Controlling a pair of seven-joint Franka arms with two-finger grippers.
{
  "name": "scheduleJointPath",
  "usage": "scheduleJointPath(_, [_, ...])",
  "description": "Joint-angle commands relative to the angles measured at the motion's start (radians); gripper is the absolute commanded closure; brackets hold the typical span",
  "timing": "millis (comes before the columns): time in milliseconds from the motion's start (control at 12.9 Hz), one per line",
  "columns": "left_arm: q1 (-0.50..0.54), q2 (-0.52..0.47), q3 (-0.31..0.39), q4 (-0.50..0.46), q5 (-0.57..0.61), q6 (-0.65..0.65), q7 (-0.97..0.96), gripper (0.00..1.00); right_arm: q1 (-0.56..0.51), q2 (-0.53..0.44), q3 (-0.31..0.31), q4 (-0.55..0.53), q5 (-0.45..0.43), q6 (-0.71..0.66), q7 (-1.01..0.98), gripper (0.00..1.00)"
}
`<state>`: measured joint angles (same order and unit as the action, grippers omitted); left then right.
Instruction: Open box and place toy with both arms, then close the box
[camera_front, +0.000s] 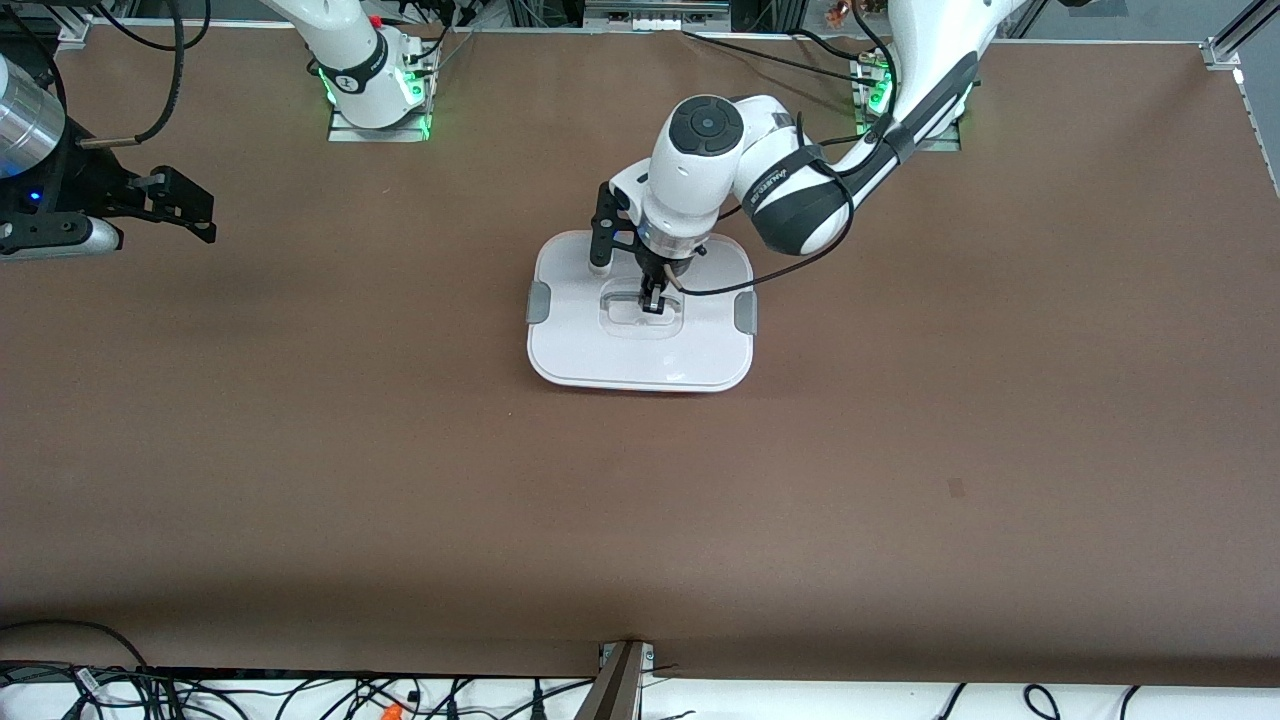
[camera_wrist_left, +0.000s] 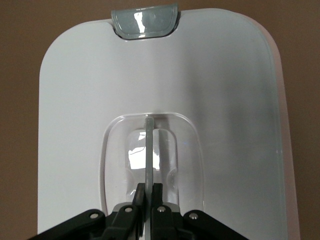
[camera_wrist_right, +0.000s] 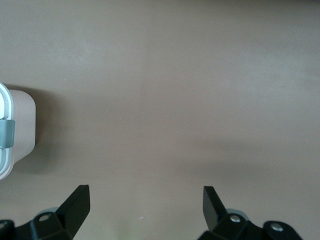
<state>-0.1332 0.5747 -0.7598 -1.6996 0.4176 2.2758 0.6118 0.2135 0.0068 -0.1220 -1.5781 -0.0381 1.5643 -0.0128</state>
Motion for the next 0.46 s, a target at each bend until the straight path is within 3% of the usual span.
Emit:
scheduleJointPath(0, [0.000,-0.032,-0.003,-0.031,0.029,-0.022,0.000,1.00,-0.017,0.012,0.007,0.029,0.004,-0.026,0.016,0.00])
scheduleJointPath(386, [0.000,-0.033,-0.009,-0.023,0.029,-0.028,-0.001,1.00,-0.016,0.010,0.008,0.030,0.015,-0.017,0.021,0.00])
